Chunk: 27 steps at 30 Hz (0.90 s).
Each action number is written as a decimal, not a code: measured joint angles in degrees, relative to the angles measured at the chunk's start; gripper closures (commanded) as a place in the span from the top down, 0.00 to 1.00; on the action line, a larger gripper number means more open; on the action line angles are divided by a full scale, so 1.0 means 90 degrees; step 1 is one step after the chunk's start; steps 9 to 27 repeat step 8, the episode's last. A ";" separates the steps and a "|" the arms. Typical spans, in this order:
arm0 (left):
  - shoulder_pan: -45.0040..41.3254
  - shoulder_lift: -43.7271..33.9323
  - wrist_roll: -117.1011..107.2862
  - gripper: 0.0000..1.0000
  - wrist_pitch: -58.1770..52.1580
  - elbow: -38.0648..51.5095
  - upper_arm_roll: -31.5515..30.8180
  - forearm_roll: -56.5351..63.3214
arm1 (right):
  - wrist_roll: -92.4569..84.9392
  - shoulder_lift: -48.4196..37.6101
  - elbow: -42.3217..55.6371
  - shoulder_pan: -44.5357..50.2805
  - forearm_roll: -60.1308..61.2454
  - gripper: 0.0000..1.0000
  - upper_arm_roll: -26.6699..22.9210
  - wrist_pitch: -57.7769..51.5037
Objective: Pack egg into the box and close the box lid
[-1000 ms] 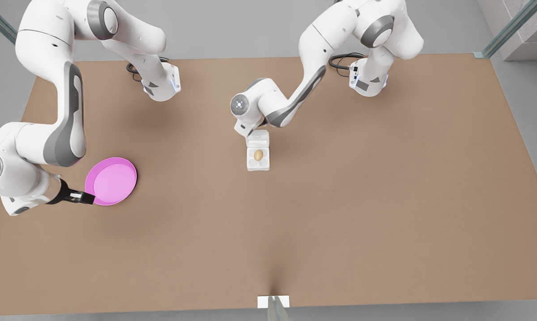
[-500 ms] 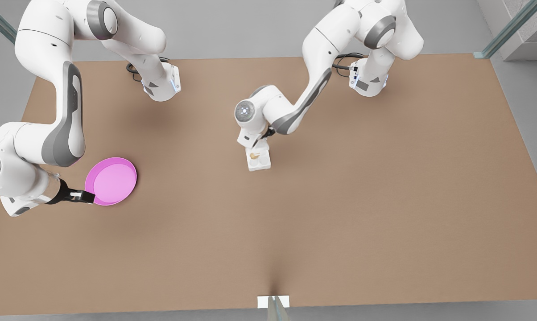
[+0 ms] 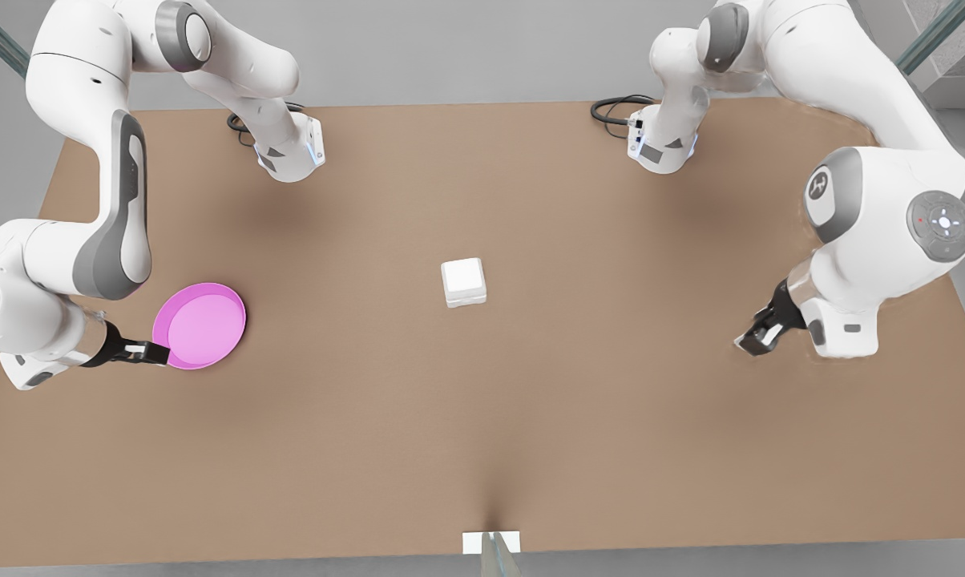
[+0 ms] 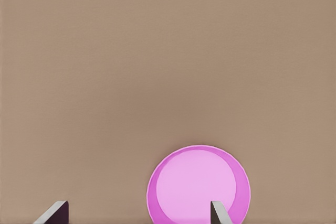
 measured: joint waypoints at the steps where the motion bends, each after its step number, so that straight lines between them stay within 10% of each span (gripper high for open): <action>1: 0.0014 -0.0638 0.0344 1.00 -0.0170 -0.0440 -0.0141 0.0186 | -0.0006 0.0000 0.0000 -0.0003 0.0001 1.00 0.0001 0.0000; 27: 0.0209 -0.1341 0.2596 1.00 -0.0696 -0.1430 -0.0428 0.0717 | -0.0035 0.0000 0.0000 -0.0012 -0.0004 1.00 -0.0009 0.0003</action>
